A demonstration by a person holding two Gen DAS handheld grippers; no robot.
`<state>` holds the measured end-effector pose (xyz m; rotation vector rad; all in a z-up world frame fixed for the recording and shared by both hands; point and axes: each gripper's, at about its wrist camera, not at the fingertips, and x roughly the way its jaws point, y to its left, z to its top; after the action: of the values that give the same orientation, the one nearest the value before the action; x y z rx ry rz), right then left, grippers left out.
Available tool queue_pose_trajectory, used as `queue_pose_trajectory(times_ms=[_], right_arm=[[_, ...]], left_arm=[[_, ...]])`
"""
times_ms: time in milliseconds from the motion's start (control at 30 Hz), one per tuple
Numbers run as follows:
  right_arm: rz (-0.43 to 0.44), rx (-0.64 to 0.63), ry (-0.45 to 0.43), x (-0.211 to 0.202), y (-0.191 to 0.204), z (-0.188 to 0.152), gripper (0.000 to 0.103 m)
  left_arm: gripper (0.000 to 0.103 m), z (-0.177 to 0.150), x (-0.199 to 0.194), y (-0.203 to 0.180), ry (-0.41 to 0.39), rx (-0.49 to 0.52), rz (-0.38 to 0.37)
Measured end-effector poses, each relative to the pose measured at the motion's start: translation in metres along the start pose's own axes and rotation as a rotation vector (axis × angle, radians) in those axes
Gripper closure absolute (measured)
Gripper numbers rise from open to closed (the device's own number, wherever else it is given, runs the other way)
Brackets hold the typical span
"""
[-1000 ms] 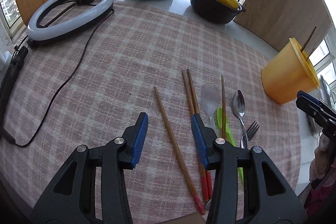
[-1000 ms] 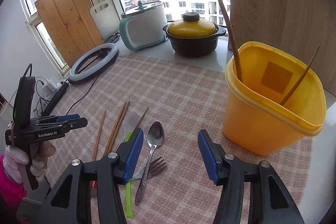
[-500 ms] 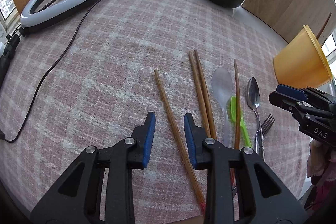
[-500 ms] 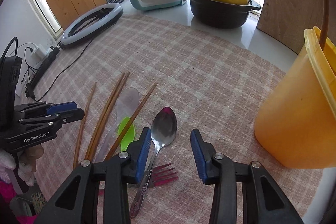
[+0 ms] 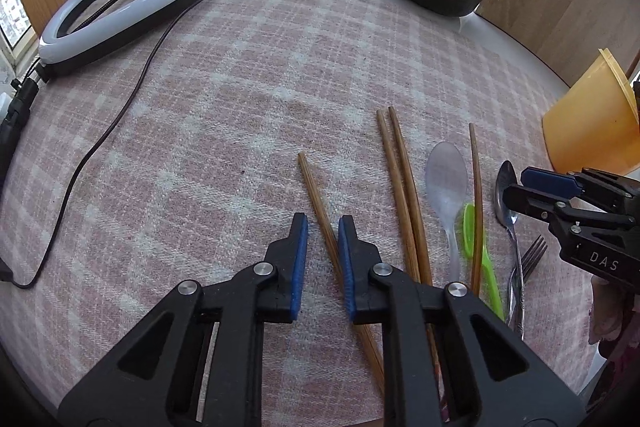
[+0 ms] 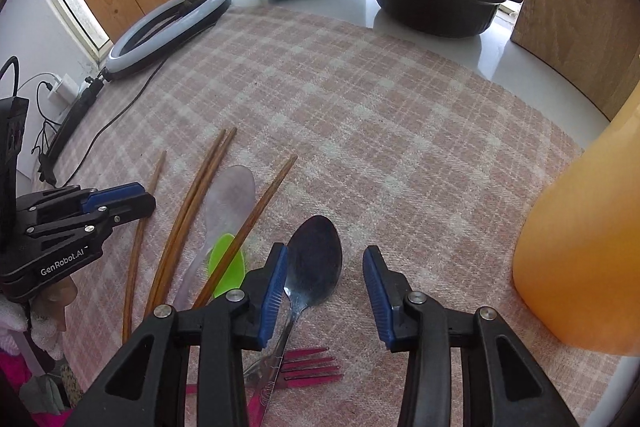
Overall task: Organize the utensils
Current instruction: 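Grasp a wooden chopstick with the left gripper while the right gripper grasps the metal spoon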
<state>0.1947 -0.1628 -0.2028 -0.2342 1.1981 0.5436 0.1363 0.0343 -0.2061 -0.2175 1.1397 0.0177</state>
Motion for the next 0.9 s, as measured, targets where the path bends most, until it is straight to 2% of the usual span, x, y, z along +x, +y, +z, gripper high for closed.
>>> queue_pose_trajectory(times_ms=[67, 200, 367, 633, 900], right_arm=[[0.001, -0.005, 0.008, 0.004, 0.001, 0.001, 0.063], [0.008, 0.003, 0.008, 0.01, 0.0, 0.002, 0.063], [0.025, 0.012, 0.003, 0.01, 0.001, 0.002, 0.081], [0.023, 0.001, -0.008, 0.005, 0.007, 0.005, 0.097], [0.021, -0.011, 0.005, 0.003, 0.011, 0.008, 0.101]], left_arm=[[0.095, 0.0, 0.001, 0.0, -0.008, 0.003, 0.007], [0.095, 0.001, 0.001, 0.002, -0.012, -0.002, 0.0], [0.097, 0.003, 0.002, 0.003, -0.014, 0.003, 0.0], [0.098, 0.002, 0.002, 0.002, -0.019, 0.005, 0.003], [0.099, -0.001, -0.003, 0.001, -0.027, 0.03, 0.005]])
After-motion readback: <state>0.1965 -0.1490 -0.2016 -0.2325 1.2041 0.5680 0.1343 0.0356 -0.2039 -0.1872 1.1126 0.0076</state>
